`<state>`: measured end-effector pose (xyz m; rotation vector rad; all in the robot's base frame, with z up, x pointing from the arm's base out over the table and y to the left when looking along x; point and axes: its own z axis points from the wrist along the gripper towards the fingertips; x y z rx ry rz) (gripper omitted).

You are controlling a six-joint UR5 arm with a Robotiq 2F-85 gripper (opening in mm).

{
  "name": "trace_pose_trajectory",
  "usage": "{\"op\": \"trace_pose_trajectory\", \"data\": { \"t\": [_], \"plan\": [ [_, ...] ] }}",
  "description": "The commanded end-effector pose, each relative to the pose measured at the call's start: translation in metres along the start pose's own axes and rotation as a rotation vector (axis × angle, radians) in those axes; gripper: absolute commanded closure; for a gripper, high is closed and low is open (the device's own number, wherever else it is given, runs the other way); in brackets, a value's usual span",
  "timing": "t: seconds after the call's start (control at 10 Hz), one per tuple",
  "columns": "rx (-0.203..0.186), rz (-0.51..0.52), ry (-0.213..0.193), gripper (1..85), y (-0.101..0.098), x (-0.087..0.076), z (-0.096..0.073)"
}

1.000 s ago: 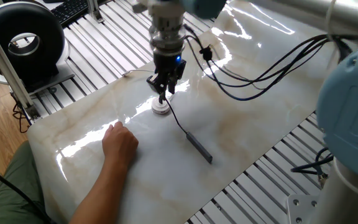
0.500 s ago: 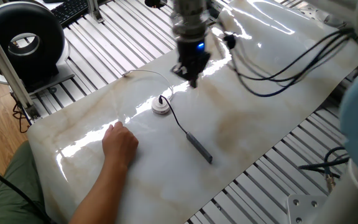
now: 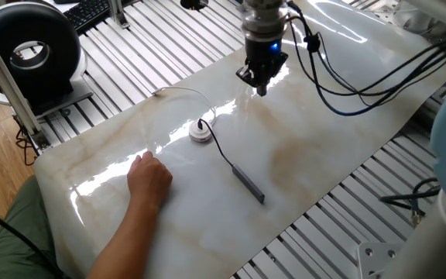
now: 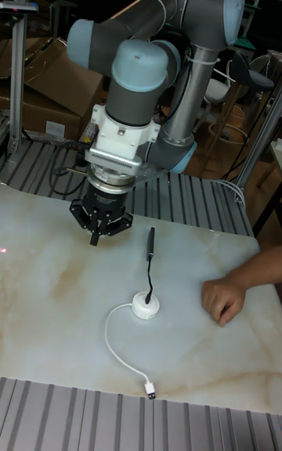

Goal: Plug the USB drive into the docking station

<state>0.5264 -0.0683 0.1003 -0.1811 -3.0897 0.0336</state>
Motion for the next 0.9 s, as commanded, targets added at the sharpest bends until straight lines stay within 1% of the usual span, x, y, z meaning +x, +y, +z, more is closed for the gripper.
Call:
{"op": "trace_pose_trajectory", "data": {
  "t": [0.0, 0.1, 0.4, 0.8],
  "plan": [
    [-0.014, -0.018, -0.042, 84.3, -0.009, -0.020, 0.013],
    [-0.003, -0.024, -0.039, 84.3, -0.008, -0.024, 0.016],
    [0.006, -0.050, -0.039, 84.3, -0.012, -0.027, 0.018],
    [-0.002, -0.090, -0.064, 84.3, -0.021, -0.031, 0.025]
  ]
}}
